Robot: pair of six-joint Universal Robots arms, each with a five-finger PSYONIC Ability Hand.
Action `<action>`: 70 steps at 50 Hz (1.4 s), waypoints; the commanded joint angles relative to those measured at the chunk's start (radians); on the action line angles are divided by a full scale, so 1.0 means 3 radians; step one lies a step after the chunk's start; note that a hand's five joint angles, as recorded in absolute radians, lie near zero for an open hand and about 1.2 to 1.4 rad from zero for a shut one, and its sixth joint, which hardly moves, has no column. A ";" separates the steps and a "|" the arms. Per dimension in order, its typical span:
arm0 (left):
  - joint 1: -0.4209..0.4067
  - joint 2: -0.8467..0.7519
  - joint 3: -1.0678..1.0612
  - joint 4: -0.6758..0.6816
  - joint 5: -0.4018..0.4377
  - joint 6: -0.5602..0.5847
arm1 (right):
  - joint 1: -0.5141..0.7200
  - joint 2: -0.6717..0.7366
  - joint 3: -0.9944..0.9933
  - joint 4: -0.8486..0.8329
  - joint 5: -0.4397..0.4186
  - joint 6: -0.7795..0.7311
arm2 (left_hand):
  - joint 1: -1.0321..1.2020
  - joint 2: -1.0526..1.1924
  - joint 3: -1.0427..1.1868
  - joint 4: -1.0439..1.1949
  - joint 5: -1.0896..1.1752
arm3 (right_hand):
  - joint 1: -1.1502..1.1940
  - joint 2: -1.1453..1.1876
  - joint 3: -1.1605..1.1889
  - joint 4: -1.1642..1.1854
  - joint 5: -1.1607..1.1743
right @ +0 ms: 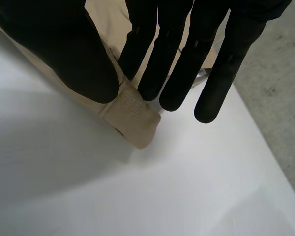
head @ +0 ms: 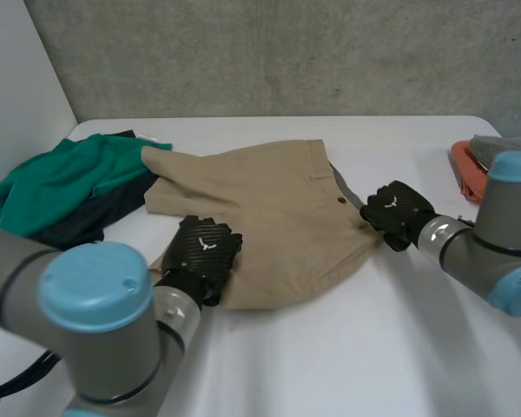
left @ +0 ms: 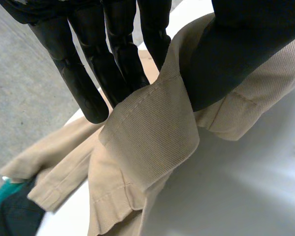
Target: Fold the laundry.
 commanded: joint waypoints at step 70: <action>0.1092 -0.0551 0.2110 0.0511 0.0905 -0.0399 | 0.0611 -0.0003 -0.1497 -0.1345 0.1183 0.1026 | 0.0983 0.0693 0.0756 0.0667 0.0724 | 0.1120 0.0753 0.0709 0.0680 0.0787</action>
